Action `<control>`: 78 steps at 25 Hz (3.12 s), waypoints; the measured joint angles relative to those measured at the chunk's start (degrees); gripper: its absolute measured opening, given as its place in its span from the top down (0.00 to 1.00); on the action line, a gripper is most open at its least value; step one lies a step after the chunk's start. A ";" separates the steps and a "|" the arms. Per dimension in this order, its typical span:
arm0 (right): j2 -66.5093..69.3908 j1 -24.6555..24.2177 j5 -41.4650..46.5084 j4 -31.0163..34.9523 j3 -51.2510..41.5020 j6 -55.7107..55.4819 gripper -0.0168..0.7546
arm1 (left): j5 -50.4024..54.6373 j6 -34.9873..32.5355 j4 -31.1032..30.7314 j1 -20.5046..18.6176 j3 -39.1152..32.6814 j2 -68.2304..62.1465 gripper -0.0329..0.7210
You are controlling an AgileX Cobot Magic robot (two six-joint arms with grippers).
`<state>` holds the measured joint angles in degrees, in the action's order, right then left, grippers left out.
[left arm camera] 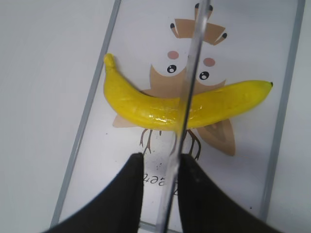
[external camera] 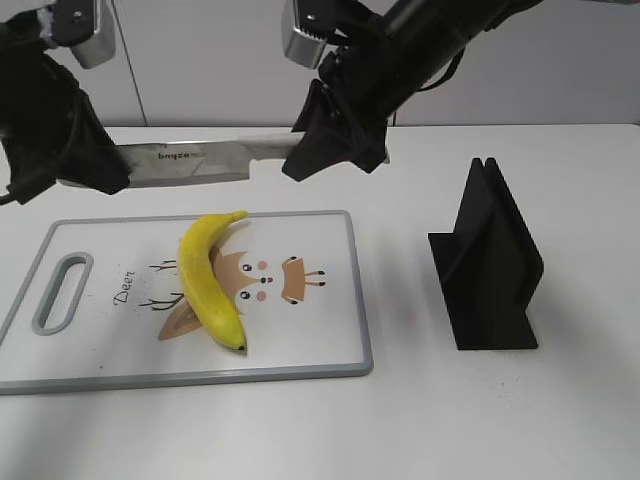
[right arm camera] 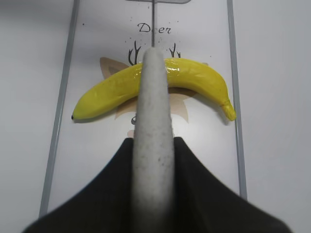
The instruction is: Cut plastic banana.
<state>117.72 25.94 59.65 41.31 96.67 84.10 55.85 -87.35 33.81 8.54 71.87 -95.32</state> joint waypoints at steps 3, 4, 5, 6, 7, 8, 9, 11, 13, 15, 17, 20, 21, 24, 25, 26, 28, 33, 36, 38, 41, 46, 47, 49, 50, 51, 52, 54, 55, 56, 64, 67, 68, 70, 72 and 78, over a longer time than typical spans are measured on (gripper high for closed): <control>0.02 0.00 0.00 -1.15 0.01 0.29 0.74 | 0.00 0.00 0.11 0.00 0.00 -0.06 0.66; 0.02 0.00 0.00 -1.72 0.01 0.34 0.74 | 0.00 0.00 0.11 0.00 0.00 -0.06 0.67; 0.02 0.00 0.00 -2.28 0.01 0.40 0.74 | -0.05 0.00 0.11 0.00 0.00 -0.06 0.67; 0.02 0.00 0.00 -2.91 0.01 0.44 0.74 | -0.05 0.00 0.17 0.00 0.00 -0.06 0.67; 0.02 0.00 0.00 -3.28 0.01 0.44 0.74 | -0.05 0.00 0.36 0.00 0.00 -0.06 0.67; 0.02 0.00 0.00 -3.42 0.01 0.44 0.74 | -0.05 0.00 0.42 0.00 0.00 -0.06 0.68; 0.02 0.00 -0.11 -3.49 0.01 0.44 0.74 | -0.05 0.00 0.54 0.00 0.00 -0.06 0.68; 0.02 0.00 -0.24 -3.49 0.01 0.51 0.74 | -0.05 0.00 0.60 0.00 0.00 -0.06 0.71; 0.02 0.00 -0.37 -3.21 0.01 0.51 0.74 | -0.05 0.00 0.67 0.00 0.00 -0.06 0.74; 0.02 0.00 -0.42 -2.89 0.01 0.51 0.74 | -0.16 0.00 0.73 0.00 -0.36 -0.06 0.77; 0.02 0.00 -0.42 -2.79 0.01 0.51 0.74 | -0.23 0.00 0.73 0.00 -0.84 -0.06 0.78; 0.02 0.00 -0.42 -2.72 0.01 0.51 0.74 | -0.68 0.00 0.73 0.00 -0.89 -0.06 0.82; 0.02 0.00 -0.51 -2.65 0.01 0.51 0.74 | -1.12 0.00 0.73 0.00 -0.89 -0.06 0.86; 0.22 0.00 -0.84 -2.59 0.19 0.70 0.74 | -1.43 -0.45 0.56 0.04 -0.91 -0.06 0.95; 0.41 0.00 -0.93 -2.59 0.24 0.70 0.74 | -1.36 -0.59 0.39 0.04 -0.91 -0.10 0.95; 0.59 0.00 -0.93 -2.59 0.24 0.70 0.74 | -1.36 -0.59 0.32 0.04 -1.02 -0.35 0.96; 1.13 0.00 -0.87 -2.73 0.31 0.74 0.74 | -1.86 -0.59 0.44 0.04 -1.78 -1.07 0.96; 3.73 0.07 -1.73 -4.10 0.31 -0.60 0.74 | -5.79 -0.59 0.69 0.20 -4.90 -2.14 0.96; 5.34 0.35 -2.42 -4.81 0.31 -1.07 0.74 | -7.81 -0.64 0.67 0.20 -6.47 -3.37 0.96; 6.30 0.39 -2.49 -5.10 0.31 -1.21 0.74 | -8.58 -0.64 1.09 0.25 -7.05 -4.81 0.96; 7.32 0.39 -2.56 -5.88 0.31 -1.88 0.74 | -9.30 -1.01 2.37 0.25 -7.18 -7.09 0.96; 11.05 0.39 -2.56 -6.43 0.37 -2.89 0.74 | -10.10 -1.49 3.33 0.35 -7.18 -12.23 0.96; 11.81 0.39 -2.50 -6.44 0.43 -3.11 0.74 | -9.65 -1.55 3.62 0.29 -7.05 -13.22 0.96; 12.29 0.39 -2.36 -7.24 0.64 -3.53 0.74 | -9.24 -1.68 3.88 0.25 -6.59 -13.97 0.96; 12.42 0.39 -2.36 -7.56 0.80 -4.11 0.74 | -9.12 -1.68 3.94 0.25 -6.46 -14.53 0.96; 12.59 0.39 -2.36 -7.84 0.91 -4.32 0.74 | -9.07 -1.73 4.02 0.18 -6.34 -14.90 0.96; 12.73 0.39 -2.36 -7.91 0.97 -4.37 0.74 | -8.77 -1.73 4.13 0.18 -6.12 -15.19 0.95; 12.84 0.39 -2.36 -8.03 1.08 -4.53 0.74 | -8.14 -1.86 4.48 0.01 -5.80 -15.78 0.95; 12.84 0.39 -2.36 -8.03 1.08 -4.58 0.74 | -8.00 -1.86 4.64 -0.05 -5.63 -16.00 0.95; 12.84 0.39 -2.36 -8.03 1.08 -4.58 0.74 | -7.82 -1.86 4.79 -0.12 -5.54 -16.12 0.95; 12.89 0.39 -2.52 -7.74 1.08 -4.58 0.74 | -7.71 -1.97 5.10 -0.23 -5.48 -16.45 0.95; 12.93 0.39 -2.52 -7.72 1.08 -4.58 0.74 | -7.71 -1.97 5.23 -0.30 -5.48 -16.54 0.95; 12.93 0.39 -2.52 -7.72 1.08 -4.58 0.74 | -7.71 -1.97 5.28 -0.32 -5.48 -16.54 0.95; 12.93 0.39 -2.52 -7.72 1.08 -4.58 0.74 | -7.69 -1.97 5.28 -0.32 -5.48 -16.47 0.95; 12.79 0.39 -2.52 -8.00 1.08 -4.58 0.74 | -7.81 -1.97 5.15 -0.25 -5.55 -15.70 0.95; 9.65 0.76 -3.00 -10.37 0.49 -5.01 0.74 | -9.80 -1.69 5.08 0.52 -6.84 -12.20 0.95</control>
<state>127.37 26.71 56.65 30.95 97.17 79.09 46.06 -89.04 38.89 9.06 65.03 -107.52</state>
